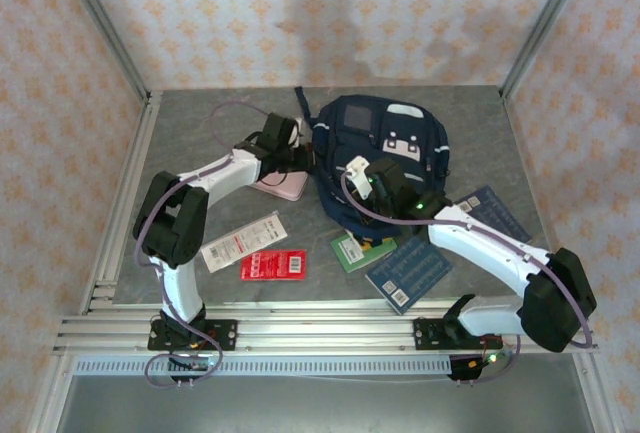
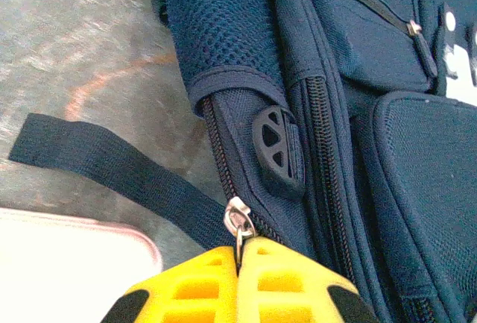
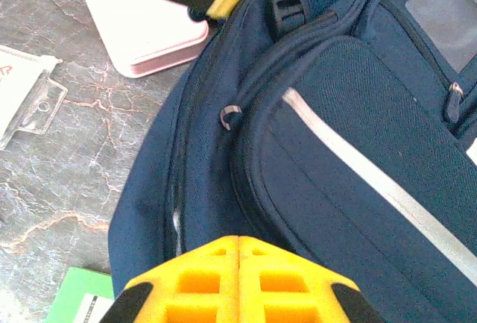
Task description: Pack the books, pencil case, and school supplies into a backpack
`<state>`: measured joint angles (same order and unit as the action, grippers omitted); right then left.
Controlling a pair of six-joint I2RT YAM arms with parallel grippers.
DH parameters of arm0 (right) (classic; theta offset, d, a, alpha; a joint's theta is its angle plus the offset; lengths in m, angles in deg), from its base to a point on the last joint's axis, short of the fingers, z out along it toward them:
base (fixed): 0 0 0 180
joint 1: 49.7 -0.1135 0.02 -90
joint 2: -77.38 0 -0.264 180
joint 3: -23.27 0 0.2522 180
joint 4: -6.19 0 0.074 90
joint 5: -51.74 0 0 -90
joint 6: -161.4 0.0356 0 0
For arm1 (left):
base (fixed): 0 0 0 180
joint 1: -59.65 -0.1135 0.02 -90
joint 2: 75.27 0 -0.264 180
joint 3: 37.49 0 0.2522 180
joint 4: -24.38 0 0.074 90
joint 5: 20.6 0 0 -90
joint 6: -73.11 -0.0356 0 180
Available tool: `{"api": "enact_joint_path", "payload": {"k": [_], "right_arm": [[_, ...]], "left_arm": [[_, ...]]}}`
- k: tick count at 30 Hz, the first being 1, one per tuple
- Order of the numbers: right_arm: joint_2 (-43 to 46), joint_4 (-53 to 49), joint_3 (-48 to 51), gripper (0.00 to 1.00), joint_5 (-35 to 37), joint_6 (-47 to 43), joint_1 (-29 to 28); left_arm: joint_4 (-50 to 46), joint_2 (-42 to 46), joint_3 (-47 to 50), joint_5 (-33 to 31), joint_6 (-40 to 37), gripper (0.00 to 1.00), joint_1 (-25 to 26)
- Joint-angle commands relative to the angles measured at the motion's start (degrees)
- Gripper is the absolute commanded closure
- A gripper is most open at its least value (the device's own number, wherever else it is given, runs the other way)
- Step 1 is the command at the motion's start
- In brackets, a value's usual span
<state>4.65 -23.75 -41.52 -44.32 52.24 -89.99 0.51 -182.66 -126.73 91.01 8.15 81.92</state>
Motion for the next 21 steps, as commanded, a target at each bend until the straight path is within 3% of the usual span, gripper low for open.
{"api": "enact_joint_path", "payload": {"k": [1,4,8,14,18,21], "right_arm": [[0.8,1.6,-3.0,0.95,-2.9,3.0,0.2],[0.8,-0.3,-5.1,0.66,-1.4,3.6,0.2],[2.4,-3.1,-4.7,0.50,0.7,0.5,0.3],[-1.2,-7.9,-6.7,0.47,3.3,-5.0,0.3],[-4.4,-9.0,-7.9,0.46,3.2,-10.1,0.3],[-6.5,-10.2,-9.2,0.42,-0.6,-14.7,0.4]], "left_arm": [[-1.3,0.8,-4.4,-2.5,-1.7,1.00,-1.7],[-2.3,1.0,-6.8,-2.5,-1.8,1.00,-3.3],[-4.5,0.0,-10.6,-2.5,-3.0,1.00,-4.7],[-8.5,-0.3,-14.4,-3.9,-3.4,0.76,-4.9],[-7.1,5.9,-10.5,-4.6,0.6,0.64,-4.9],[-6.6,12.1,-5.6,-5.0,3.7,0.61,-4.9]]}}
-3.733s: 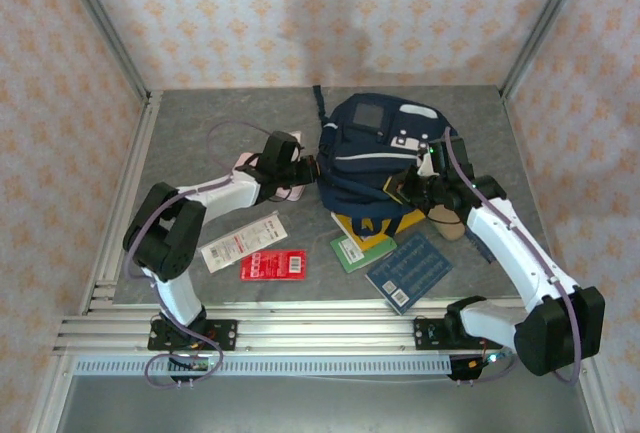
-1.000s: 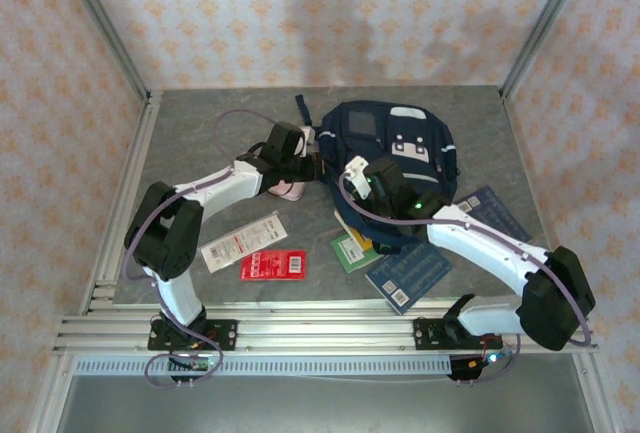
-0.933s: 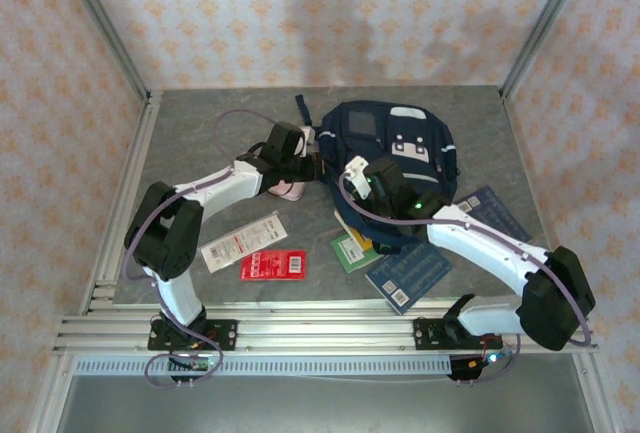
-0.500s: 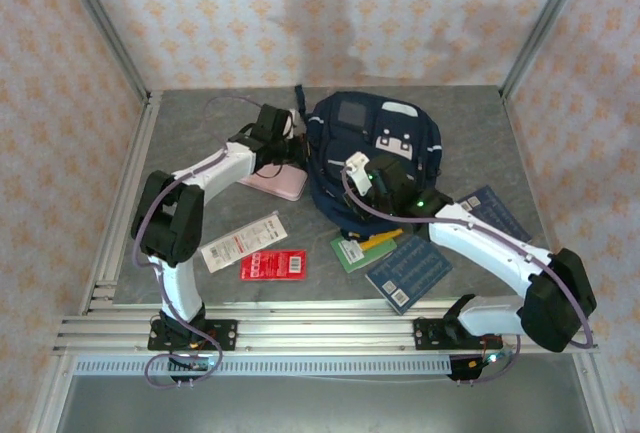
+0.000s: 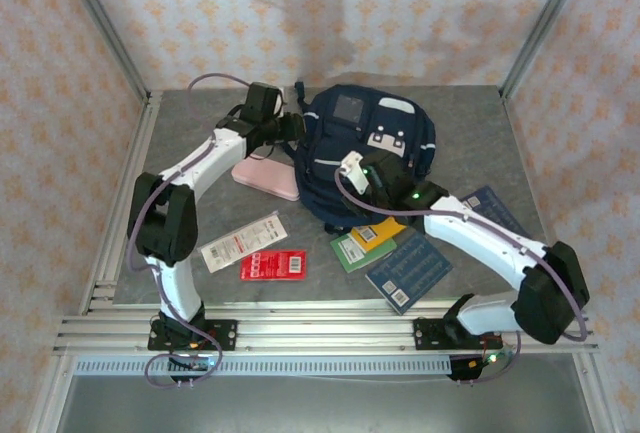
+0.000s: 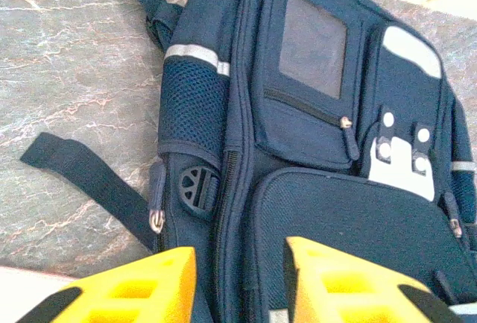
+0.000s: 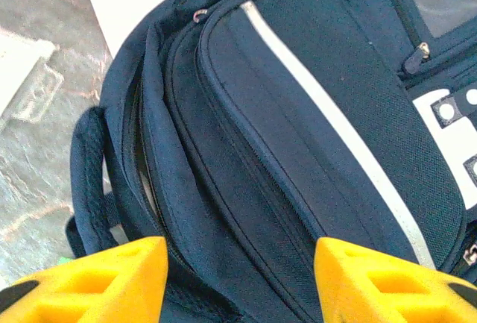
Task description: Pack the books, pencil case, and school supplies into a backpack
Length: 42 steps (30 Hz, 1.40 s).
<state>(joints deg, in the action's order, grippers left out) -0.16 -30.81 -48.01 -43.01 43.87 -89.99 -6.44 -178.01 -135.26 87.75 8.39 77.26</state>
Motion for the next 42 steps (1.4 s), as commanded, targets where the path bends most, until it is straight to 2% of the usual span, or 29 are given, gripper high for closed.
{"api": "enact_joint_path", "payload": {"k": [1,3,7,16,17,19,21,22,28,37,42], "right_arm": [[-2.6,-4.4,-3.6,0.41,-3.3,-7.6,0.5],[-5.0,-7.2,-6.1,0.38,-5.0,-9.8,0.9],[-10.2,-10.7,-9.9,0.38,-6.8,-11.2,2.7],[-18.6,-11.3,-12.6,0.50,-11.4,-8.0,5.9],[-19.1,-11.1,-12.9,0.57,-11.2,-7.8,5.9],[-19.6,-10.8,-13.9,0.79,-10.8,-6.7,6.0],[-19.0,-9.7,-14.8,0.97,-11.5,-4.7,6.3],[-18.3,-8.5,-14.8,1.00,-11.7,-3.4,6.4],[-13.5,3.8,-13.2,1.00,-11.4,11.6,7.2],[-14.4,9.1,-18.5,1.00,-12.2,28.6,7.2],[-17.4,7.6,-23.7,1.00,-10.0,34.5,7.2]], "left_arm": [[0.7,9.4,4.7,-1.5,4.4,0.61,-0.2],[1.0,14.3,8.7,-1.0,6.8,0.60,0.0],[1.5,23.1,16.6,-1.1,8.8,0.58,0.8],[-2.4,35.9,28.5,-1.3,8.2,0.57,2.7],[-3.0,36.9,29.2,-1.6,7.8,0.57,2.7],[-3.8,38.6,30.9,-2.0,7.7,0.57,2.7],[-4.4,39.8,32.1,-2.2,7.2,0.57,2.8],[-5.0,40.2,32.4,-2.6,6.8,0.57,2.8],[-8.7,40.5,32.3,-5.8,3.7,0.57,3.3],[-10.9,40.2,32.0,-9.3,3.6,0.57,5.4],[-11.3,40.0,31.6,-11.1,3.7,0.57,6.9]]}}
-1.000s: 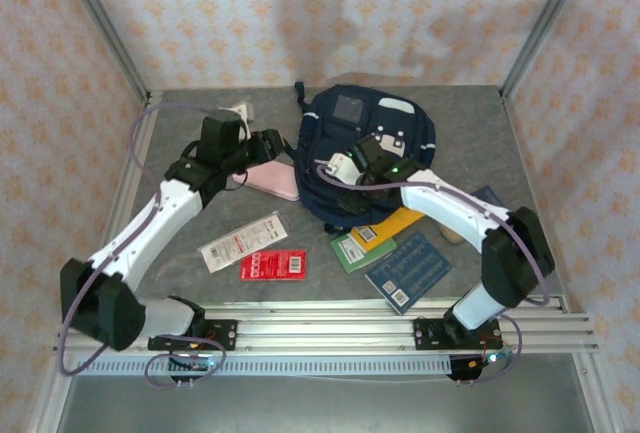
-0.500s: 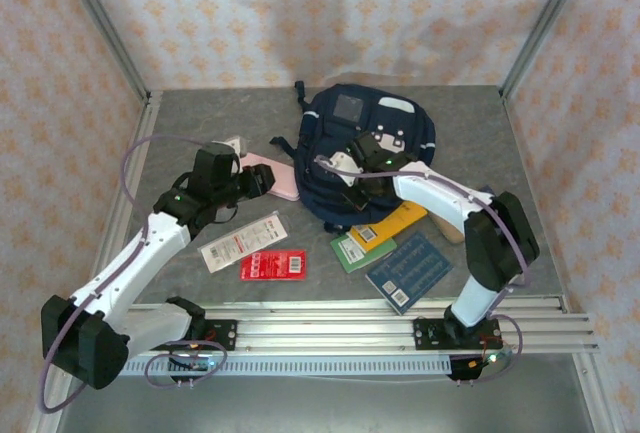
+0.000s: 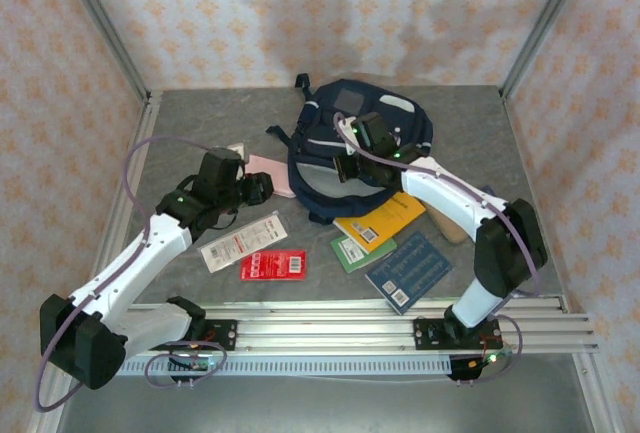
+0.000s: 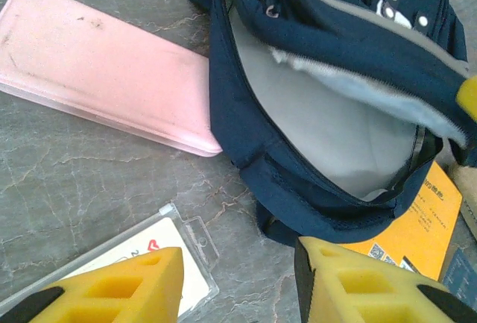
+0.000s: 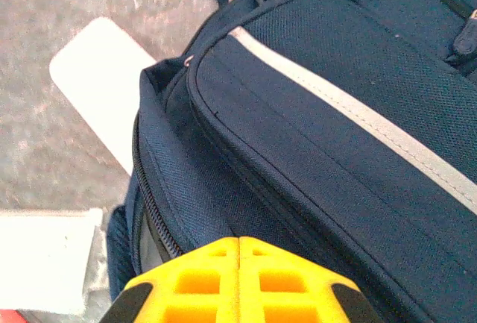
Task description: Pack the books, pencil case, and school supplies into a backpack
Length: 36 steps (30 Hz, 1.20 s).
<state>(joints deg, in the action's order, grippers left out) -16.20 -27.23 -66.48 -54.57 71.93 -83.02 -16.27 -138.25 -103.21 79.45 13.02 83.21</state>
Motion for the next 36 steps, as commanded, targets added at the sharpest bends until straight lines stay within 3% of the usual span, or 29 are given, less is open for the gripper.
{"api": "enact_joint_path", "payload": {"k": [1,3,7,11,13,16,18,21,24,29,36], "right_arm": [[-2.5,2.5,-6.7,1.00,1.6,6.5,0.1],[-5.7,-2.0,-10.4,0.89,1.1,6.0,-0.2],[-9.8,-12.4,-16.5,0.75,-0.9,3.6,-0.4],[-2.9,-9.5,-9.4,0.49,5.7,4.3,-0.2],[0.2,-11.4,-7.5,0.46,9.2,7.8,1.4],[2.6,-19.3,-4.2,0.44,17.5,13.8,5.6],[5.6,-20.9,1.9,0.27,22.4,16.6,10.1],[9.0,-19.8,10.3,0.03,22.0,19.2,18.6],[9.6,-18.7,15.2,0.00,23.6,19.4,23.4],[4.6,-16.6,17.7,0.00,27.4,17.7,24.0],[-3.5,-16.2,16.7,0.00,22.1,16.2,23.9]], "left_arm": [[-1.6,0.1,-0.6,-2.8,-0.8,0.56,1.1],[-1.8,-0.4,-1.1,-2.7,-0.4,0.56,1.6],[-2.4,-1.3,-1.7,-0.9,0.4,0.56,2.0],[-3.3,-2.1,-2.6,1.4,-0.2,0.55,2.1],[-3.3,-2.0,-2.6,2.0,-0.4,0.55,2.2],[-2.3,-1.5,-2.2,2.3,0.2,0.54,2.3],[-1.3,-1.5,-1.8,2.9,0.3,0.53,2.5],[-0.4,-2.1,-1.6,3.8,0.4,0.53,3.0],[-0.1,-2.9,-1.6,4.2,0.3,0.53,3.9],[0.5,-3.1,-1.1,5.2,0.4,0.52,4.3],[-0.1,-3.1,-1.2,6.5,0.4,0.52,4.4]]}}
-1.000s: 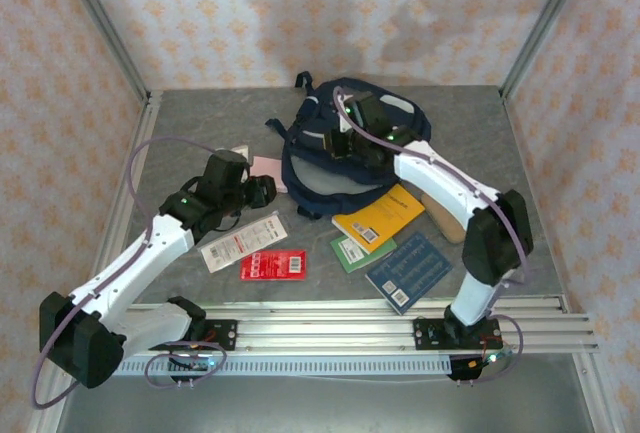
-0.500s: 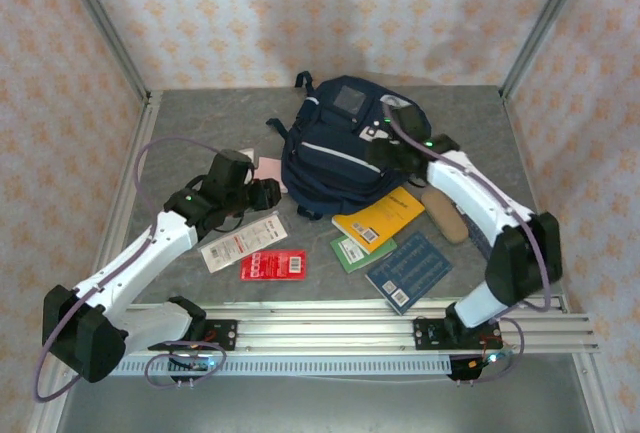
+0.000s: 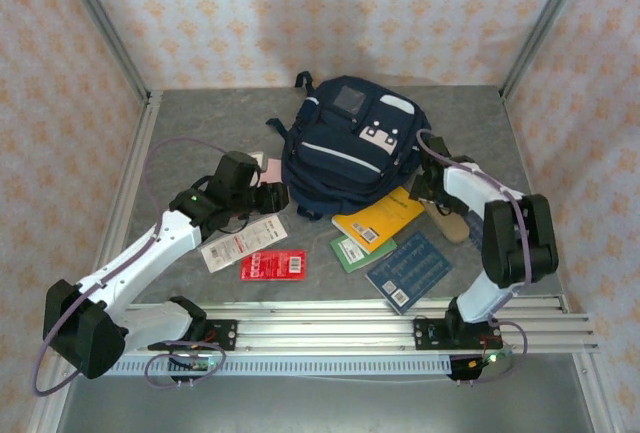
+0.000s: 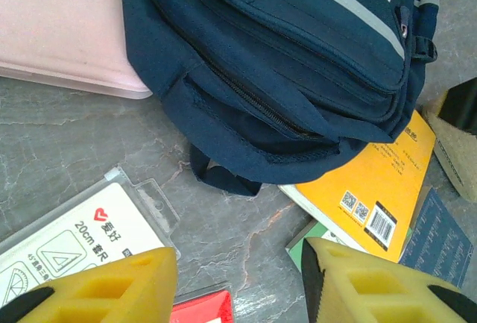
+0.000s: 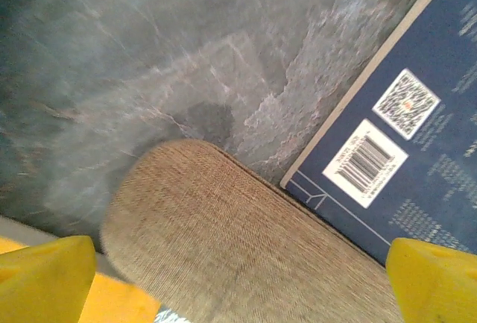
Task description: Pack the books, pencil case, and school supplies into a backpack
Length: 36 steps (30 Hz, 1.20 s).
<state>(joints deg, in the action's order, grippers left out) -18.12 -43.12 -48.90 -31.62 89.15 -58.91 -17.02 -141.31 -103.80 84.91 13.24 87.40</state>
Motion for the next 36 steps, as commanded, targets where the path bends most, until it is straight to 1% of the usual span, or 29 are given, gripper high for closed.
{"api": "enact_joint_path", "payload": {"k": [1,5,7,9,11,14,16,18,22,25,29,31,32,33,36], "right_arm": [[-1.9,-0.4,-1.1,0.00,-0.5,-1.0,-0.2],[-3.5,-0.3,-1.9,0.00,0.9,-1.1,0.9],[-4.0,0.3,-1.9,0.00,-0.8,-0.4,2.6],[-4.5,1.0,-1.8,0.02,-3.8,0.5,4.3],[-4.7,2.2,-1.2,0.07,-6.3,1.2,5.2],[-4.5,3.2,-0.8,0.19,-8.3,2.3,5.5],[-3.6,3.9,-0.3,0.28,-8.5,2.9,5.4],[-2.3,4.5,0.3,0.32,-8.2,3.5,5.4],[2.7,4.9,1.5,0.46,-6.8,5.0,5.4],[7.6,5.7,3.0,0.53,-5.2,6.9,5.4],[15.3,6.7,4.7,0.56,-4.1,9.1,5.2],[17.9,5.9,3.9,0.62,-2.4,10.0,4.5],[18.8,4.6,3.0,0.67,-1.7,10.4,4.1],[19.7,3.6,2.3,0.69,-1.2,10.9,3.6],[23.6,3.8,2.3,0.69,-1.1,13.0,0.9]], "left_arm": [[0.6,0.1,-0.5,1.0,0.1,0.52,0.2],[0.6,0.6,-0.1,1.2,0.2,0.52,0.2],[0.7,0.8,0.2,1.4,0.1,0.52,0.2],[0.7,1.0,0.4,1.6,0.2,0.52,0.2],[0.5,1.2,0.5,1.6,0.1,0.52,0.2],[0.7,1.4,0.6,1.7,0.1,0.52,0.3],[0.5,1.4,0.4,1.7,1.8,0.52,0.3],[0.3,1.4,0.1,1.9,1.8,0.52,0.3],[-0.4,1.7,-1.1,2.0,1.9,0.52,0.3],[-0.4,1.6,-1.7,2.1,2.1,0.52,0.8],[-0.2,0.6,-3.0,2.2,2.5,0.52,2.3],[0.2,0.2,-3.7,2.0,2.5,0.52,3.6],[0.3,0.0,-4.0,1.7,2.5,0.52,4.4],[0.5,-0.3,-4.3,1.5,2.5,0.52,4.9],[1.7,-1.2,-4.8,1.2,2.6,0.51,6.4]]}}
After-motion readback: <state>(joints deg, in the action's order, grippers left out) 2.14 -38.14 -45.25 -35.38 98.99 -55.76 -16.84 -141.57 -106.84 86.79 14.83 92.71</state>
